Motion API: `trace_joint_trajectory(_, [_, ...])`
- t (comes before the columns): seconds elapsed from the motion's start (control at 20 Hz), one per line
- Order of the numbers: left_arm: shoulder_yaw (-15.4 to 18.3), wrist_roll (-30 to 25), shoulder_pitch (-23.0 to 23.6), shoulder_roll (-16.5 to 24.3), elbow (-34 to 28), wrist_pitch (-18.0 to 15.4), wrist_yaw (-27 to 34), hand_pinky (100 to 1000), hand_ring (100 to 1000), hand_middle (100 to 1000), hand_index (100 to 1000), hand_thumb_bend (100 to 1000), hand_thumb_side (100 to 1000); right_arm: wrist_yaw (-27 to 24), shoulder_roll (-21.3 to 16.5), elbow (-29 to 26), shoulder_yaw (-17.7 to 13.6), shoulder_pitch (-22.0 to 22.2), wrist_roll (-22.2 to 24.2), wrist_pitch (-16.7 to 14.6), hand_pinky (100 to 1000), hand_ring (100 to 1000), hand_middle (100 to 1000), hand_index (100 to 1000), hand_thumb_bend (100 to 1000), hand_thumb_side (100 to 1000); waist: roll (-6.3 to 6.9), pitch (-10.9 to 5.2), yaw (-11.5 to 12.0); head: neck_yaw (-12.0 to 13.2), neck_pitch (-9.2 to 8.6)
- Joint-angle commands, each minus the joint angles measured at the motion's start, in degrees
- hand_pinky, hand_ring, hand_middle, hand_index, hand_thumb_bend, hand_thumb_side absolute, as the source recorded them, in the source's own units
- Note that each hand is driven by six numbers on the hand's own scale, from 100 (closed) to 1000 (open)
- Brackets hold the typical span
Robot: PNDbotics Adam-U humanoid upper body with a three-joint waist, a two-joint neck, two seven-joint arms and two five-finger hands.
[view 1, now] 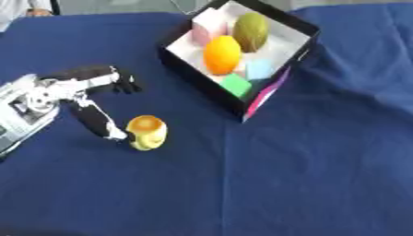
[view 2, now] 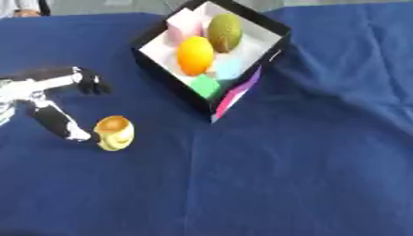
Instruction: Pick up objects on the table and place them in the box.
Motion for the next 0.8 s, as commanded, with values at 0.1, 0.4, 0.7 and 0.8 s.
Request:
trace_joint_trajectory(0.1, [1.39, 0.79, -0.53, 1.99, -2.57, 0.72, -0.13, 843, 817, 779, 840, 650, 113, 0.1, -1.04, -0.15, -0.13, -0.61, 0.02, 0.08, 764, 759, 676, 786, 256, 461, 0.58, -2.12, 0.16, 0.36, 0.33])
trace_joint_trajectory(0.4, [-3.09, -5.09, -2.55, -0.72, 1.65, 0.78, -1.79, 854, 828, 786, 832, 656, 100, 0.06, -0.98, -0.32, -0.05, -0.51, 0.2, 0.05, 764, 758, 676, 786, 257, 461, 0.45, -2.14, -0.26, 0.62, 0.19])
trace_joint_trajectory(0.7, [-4.69, -8.27, -3.31, -2.08, 3.71, 0.15, -3.84, 860, 837, 796, 840, 666, 100, -0.15, -0.88, -0.34, 0.06, -0.41, 0.22, 0.09, 763, 758, 677, 785, 256, 464, 0.56, -2.0, -0.34, 0.72, 0.42])
trace_joint_trajectory(0.8, [-4.98, -8.07, -3.63, -2.52, 4.65, -0.19, -5.52, 855, 837, 797, 845, 643, 100, -0.17, -0.85, -0.32, 0.1, -0.38, 0.26, 0.08, 763, 758, 678, 785, 257, 465, 0.6, -1.98, -0.33, 0.77, 0.41])
